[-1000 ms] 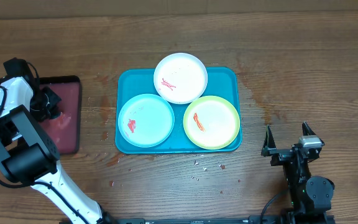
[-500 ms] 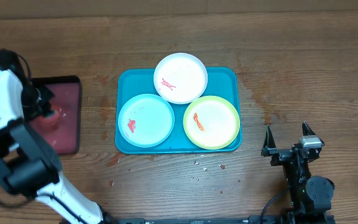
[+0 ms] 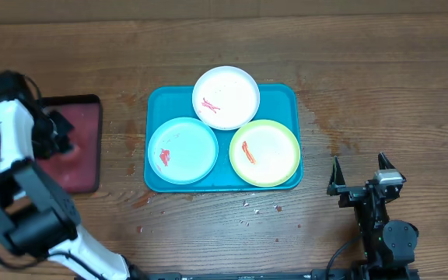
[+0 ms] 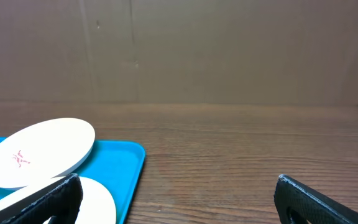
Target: Clean dirty plates on tray and stack at the side
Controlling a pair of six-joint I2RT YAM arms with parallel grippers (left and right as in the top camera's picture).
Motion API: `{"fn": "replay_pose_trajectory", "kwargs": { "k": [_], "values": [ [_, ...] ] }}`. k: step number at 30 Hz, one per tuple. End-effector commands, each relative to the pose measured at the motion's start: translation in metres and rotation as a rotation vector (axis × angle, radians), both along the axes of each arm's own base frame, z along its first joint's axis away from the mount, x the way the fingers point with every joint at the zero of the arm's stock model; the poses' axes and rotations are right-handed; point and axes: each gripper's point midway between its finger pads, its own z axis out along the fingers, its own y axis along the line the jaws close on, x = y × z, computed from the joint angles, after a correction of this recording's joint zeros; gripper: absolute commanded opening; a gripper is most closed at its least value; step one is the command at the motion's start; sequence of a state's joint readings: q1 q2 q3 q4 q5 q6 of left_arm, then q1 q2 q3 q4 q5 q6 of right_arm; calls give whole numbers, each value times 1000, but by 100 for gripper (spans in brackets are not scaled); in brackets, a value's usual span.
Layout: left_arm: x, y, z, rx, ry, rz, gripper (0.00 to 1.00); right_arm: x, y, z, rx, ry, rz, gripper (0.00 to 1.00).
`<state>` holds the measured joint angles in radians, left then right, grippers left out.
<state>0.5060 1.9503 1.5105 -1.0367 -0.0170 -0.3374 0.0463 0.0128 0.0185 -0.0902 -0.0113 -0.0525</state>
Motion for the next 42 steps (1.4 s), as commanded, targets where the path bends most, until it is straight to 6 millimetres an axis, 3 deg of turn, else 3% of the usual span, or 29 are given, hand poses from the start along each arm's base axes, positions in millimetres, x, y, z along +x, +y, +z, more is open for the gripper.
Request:
{"fn": "replay_pose_trajectory", "kwargs": {
  "k": [1,6,8,11,16,18,21,25,27,30,33,38,42],
  "values": [
    [4,2,17,-8,-19,21,4,0,-1,-1,-4,-6,-5,100],
    [14,8,91,46,-114,27,4,0,-1,-1,-4,-6,-5,100],
    [13,19,110,126,-141,34,4,0,-1,-1,-4,-6,-5,100],
    [4,43,103,268,-86,72,4,0,-1,-1,-4,-6,-5,100],
    [-13,31,11,172,39,40,4,0,-1,-1,-4,-6,-5,100],
    [-23,26,-3,141,101,22,4,0,-1,-1,-4,-6,-5,100],
    [-23,26,17,134,115,22,4,0,-1,-1,-4,-6,-5,100],
    [-2,21,86,127,-10,26,4,0,-1,-1,-4,-6,-5,100],
    [9,7,125,80,-112,10,4,0,-1,-1,-4,-6,-5,100],
    [21,-34,177,-48,-277,-61,4,0,-1,-1,-4,-6,-5,100],
    [19,-78,206,-157,-360,-151,4,0,-1,-1,-4,-6,-5,100],
    [-2,-140,200,-240,-242,-318,4,0,-1,-1,-4,-6,-5,100],
    [-7,-196,166,-264,-123,-507,4,0,-1,-1,-4,-6,-5,100]
  ]
}}
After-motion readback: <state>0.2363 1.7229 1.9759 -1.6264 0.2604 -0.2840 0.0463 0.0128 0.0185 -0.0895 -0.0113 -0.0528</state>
